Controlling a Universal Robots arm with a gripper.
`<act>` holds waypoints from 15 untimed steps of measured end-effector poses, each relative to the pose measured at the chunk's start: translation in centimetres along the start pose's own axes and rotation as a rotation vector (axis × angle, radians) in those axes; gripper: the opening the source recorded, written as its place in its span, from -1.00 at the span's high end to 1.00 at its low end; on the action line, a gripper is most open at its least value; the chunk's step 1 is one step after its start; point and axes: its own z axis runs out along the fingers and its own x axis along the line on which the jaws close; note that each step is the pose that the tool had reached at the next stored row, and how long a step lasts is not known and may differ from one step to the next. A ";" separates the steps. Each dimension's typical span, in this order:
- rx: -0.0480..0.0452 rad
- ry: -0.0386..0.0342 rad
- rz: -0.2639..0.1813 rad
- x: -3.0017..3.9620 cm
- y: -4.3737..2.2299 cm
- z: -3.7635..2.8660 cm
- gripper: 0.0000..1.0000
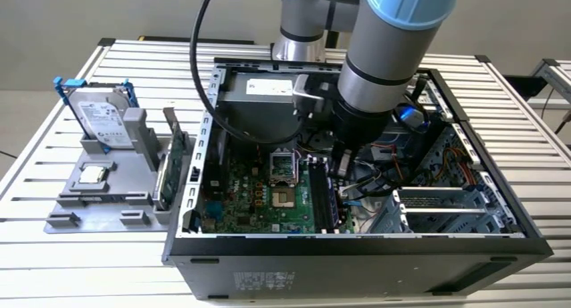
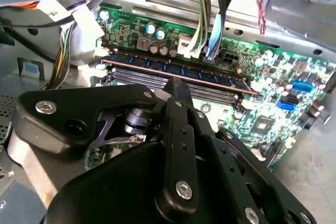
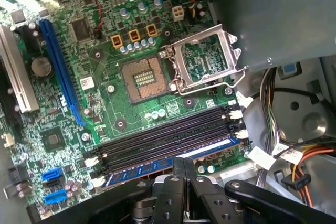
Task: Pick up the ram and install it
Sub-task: 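Press down the ram until it locks into place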
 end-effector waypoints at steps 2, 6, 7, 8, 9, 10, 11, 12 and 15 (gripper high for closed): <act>-0.0011 0.0005 -0.027 0.00 -0.01 0.00 1.00; -0.0034 0.0015 -0.089 0.00 -0.02 0.03 1.00; -0.0039 0.0018 -0.105 0.00 -0.02 0.03 1.00; -0.0045 0.0021 -0.120 0.00 -0.02 0.04 1.00; -0.0051 0.0023 -0.135 -0.01 -0.03 0.04 1.00; -0.0056 0.0025 -0.149 -0.01 -0.05 0.04 1.00; -0.0061 0.0026 -0.162 -0.02 -0.07 0.05 1.00; -0.0067 0.0027 -0.176 -0.03 -0.09 0.06 1.00; -0.0082 0.0030 -0.215 -0.05 -0.15 0.07 1.00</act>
